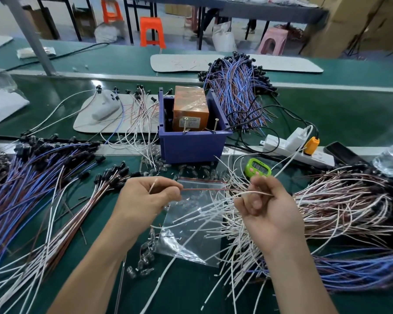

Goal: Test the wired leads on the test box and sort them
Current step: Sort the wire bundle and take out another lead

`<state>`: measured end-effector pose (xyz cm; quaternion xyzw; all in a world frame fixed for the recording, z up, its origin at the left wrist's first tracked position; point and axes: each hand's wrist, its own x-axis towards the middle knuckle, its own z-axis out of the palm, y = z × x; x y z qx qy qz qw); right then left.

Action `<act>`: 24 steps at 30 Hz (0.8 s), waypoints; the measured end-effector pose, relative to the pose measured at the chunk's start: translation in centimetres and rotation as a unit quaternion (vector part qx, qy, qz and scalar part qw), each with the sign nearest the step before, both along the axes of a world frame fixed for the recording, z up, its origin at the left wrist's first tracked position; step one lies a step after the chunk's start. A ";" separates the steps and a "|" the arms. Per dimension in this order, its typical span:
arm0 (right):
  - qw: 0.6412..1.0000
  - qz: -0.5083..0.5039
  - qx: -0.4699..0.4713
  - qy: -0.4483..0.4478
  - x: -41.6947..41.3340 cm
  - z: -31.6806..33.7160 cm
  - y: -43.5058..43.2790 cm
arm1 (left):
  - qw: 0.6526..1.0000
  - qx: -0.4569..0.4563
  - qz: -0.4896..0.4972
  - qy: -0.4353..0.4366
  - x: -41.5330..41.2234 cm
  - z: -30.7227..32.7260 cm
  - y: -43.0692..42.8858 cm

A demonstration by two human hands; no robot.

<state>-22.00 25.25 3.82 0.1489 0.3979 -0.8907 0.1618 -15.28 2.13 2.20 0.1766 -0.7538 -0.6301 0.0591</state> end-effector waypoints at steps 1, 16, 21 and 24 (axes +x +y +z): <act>0.998 0.005 0.054 0.019 0.1 0.0 0.0 | 0.999 -0.024 0.022 -0.001 0.0 -0.1 -0.1; 0.774 0.315 0.481 0.265 1.8 1.2 -4.5 | 0.998 0.008 -0.037 0.052 -0.6 1.2 1.8; 0.800 0.271 0.477 0.244 1.8 0.9 -4.4 | 0.997 0.056 0.003 0.045 -0.5 0.6 1.6; 0.820 0.244 0.463 0.234 1.7 0.6 -4.4 | 0.994 0.094 0.036 0.044 -0.6 0.3 1.6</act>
